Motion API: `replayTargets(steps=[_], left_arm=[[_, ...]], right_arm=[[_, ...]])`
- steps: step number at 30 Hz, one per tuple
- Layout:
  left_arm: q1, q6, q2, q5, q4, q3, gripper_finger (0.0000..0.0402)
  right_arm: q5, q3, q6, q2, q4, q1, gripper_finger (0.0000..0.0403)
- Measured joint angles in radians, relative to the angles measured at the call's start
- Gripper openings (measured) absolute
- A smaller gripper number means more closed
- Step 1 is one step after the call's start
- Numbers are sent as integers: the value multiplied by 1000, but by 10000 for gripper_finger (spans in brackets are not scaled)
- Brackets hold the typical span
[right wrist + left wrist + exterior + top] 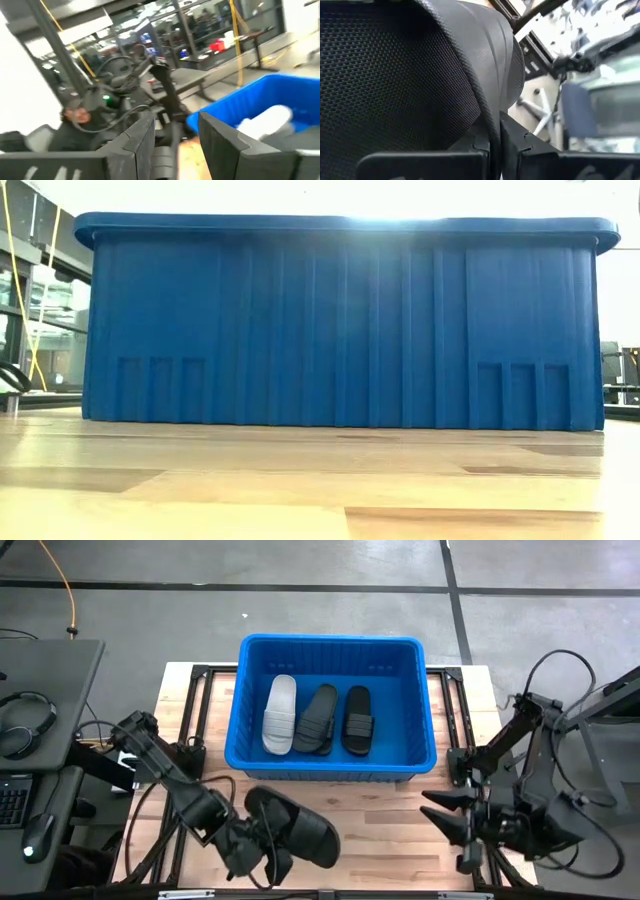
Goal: Pick and place slides into bin
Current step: Stack the black slide on top of the black slide in the blue bin
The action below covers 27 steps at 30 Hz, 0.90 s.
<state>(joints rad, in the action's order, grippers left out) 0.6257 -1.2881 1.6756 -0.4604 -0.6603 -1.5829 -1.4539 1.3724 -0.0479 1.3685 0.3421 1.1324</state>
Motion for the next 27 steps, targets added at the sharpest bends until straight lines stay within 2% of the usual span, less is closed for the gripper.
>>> replayTargets(steps=[3,5,9,12,14,19,24,27], left_arm=[[-38,84,0,41,-72,-62,2],[-64,149,0,59,-85,-93,2],[-113,284,0,105,-85,-148,1],[-153,354,-1,141,-120,-173,1],[-181,393,-1,180,-156,-186,1],[-251,499,0,295,-199,-193,0],[-308,622,0,369,-200,-193,0],[-329,708,0,380,-210,-193,0]], right_arm=[[62,0,-115,-43,-88,0,138],[123,0,-256,-76,-204,-12,138],[255,1,-664,-146,-592,-87,145],[356,1,-872,-189,-818,-169,154],[416,1,-920,-205,-883,-213,161],[624,1,-902,-228,-892,-359,182],[824,1,-937,-216,-892,-534,195],[939,0,-937,-189,-873,-630,197]])
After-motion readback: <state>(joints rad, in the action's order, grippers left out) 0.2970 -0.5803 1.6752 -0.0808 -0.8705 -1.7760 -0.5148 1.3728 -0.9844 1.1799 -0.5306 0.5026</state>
